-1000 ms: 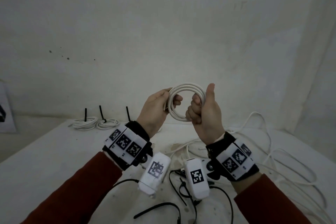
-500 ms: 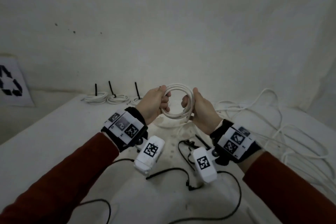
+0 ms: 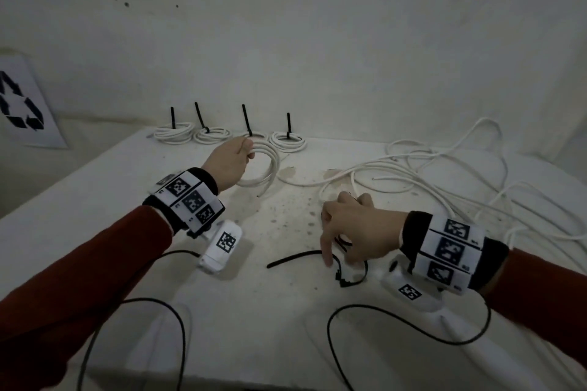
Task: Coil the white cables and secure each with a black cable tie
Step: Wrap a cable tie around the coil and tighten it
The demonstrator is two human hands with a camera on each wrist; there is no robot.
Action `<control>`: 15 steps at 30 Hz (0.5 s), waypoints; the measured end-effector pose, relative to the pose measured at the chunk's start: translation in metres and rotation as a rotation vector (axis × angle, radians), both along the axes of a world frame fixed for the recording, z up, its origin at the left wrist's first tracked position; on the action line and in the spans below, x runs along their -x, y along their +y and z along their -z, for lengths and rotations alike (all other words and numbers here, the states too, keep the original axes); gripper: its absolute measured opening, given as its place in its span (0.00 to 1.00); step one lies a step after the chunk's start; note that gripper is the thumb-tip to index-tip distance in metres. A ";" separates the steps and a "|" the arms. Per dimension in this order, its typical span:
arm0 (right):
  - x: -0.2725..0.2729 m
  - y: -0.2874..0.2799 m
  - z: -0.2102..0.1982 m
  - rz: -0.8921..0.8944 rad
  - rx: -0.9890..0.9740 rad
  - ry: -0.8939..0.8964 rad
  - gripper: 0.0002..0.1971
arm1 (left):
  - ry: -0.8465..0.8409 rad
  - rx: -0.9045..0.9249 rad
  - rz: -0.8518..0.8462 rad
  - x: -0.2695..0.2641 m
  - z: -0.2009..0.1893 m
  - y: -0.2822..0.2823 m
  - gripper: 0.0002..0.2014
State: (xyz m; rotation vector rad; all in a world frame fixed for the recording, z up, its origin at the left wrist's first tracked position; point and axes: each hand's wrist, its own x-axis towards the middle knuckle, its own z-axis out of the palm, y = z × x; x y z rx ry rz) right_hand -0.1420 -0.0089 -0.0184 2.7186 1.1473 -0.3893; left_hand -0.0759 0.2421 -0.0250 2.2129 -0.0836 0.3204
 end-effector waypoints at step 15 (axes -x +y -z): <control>-0.015 -0.010 -0.046 0.182 -1.001 0.154 0.04 | -0.089 0.188 -0.038 -0.008 -0.023 -0.014 0.18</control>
